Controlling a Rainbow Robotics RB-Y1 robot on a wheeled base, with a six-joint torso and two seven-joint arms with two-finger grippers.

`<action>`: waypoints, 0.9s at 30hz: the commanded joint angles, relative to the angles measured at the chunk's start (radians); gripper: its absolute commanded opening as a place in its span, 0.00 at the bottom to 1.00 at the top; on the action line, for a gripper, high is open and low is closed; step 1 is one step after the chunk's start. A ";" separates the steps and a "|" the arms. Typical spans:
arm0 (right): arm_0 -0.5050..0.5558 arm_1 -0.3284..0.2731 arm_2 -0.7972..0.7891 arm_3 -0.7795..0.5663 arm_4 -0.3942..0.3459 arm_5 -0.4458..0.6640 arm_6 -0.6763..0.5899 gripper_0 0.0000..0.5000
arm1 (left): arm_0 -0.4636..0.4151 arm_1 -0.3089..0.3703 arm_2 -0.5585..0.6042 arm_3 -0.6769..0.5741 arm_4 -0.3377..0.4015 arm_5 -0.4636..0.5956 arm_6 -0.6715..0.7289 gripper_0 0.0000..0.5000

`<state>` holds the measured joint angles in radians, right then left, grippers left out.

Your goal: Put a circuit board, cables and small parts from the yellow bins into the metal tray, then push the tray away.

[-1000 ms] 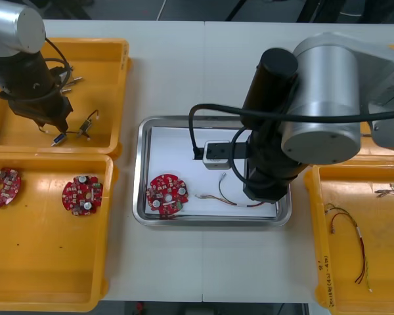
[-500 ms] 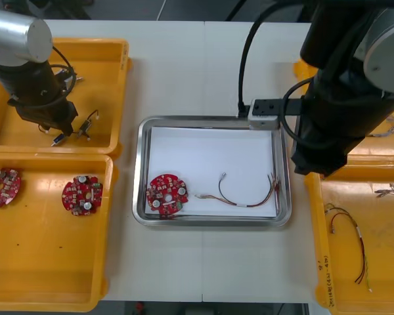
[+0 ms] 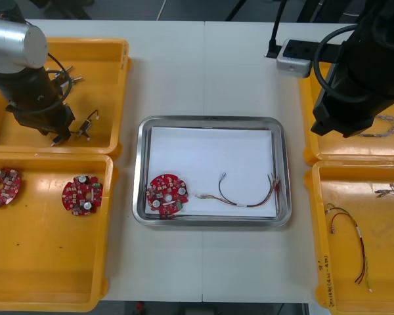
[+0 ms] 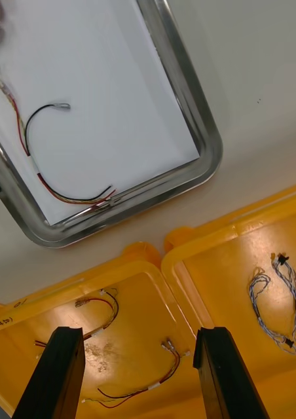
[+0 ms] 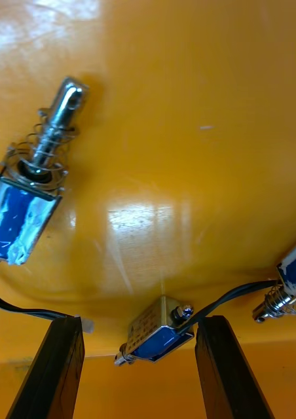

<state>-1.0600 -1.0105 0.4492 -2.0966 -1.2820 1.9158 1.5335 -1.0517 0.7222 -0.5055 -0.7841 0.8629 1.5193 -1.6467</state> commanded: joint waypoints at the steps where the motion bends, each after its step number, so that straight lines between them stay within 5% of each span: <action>1: 0.018 -0.062 -0.089 0.001 0.010 0.004 -0.131 1.00 | -0.042 -0.014 -0.010 -0.001 0.018 -0.005 -0.124 1.00; 21: 0.239 -0.128 -0.422 0.233 0.078 0.004 -0.197 1.00 | -0.036 -0.014 -0.059 -0.001 0.035 -0.024 -0.110 1.00; 22: 0.239 -0.131 -0.422 0.250 0.095 0.004 -0.193 1.00 | -0.036 -0.014 -0.059 -0.001 0.036 -0.024 -0.110 0.79; 24: 0.239 -0.134 -0.422 0.277 0.115 0.004 -0.191 1.00 | -0.036 -0.014 -0.059 -0.001 0.036 -0.024 -0.110 0.11; 25: 0.241 -0.135 -0.422 0.297 0.127 0.004 -0.190 1.00 | -0.036 -0.014 -0.059 -0.001 0.038 -0.024 -0.108 0.00; 27: 0.244 -0.137 -0.422 0.323 0.144 0.004 -0.188 1.00 | -0.036 -0.014 -0.059 -0.001 0.038 -0.024 -0.108 0.00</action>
<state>-0.8189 -1.0965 0.0537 -1.8034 -1.1643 1.9161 1.3643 -1.0517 0.7168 -0.5499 -0.7837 0.8902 1.5040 -1.6715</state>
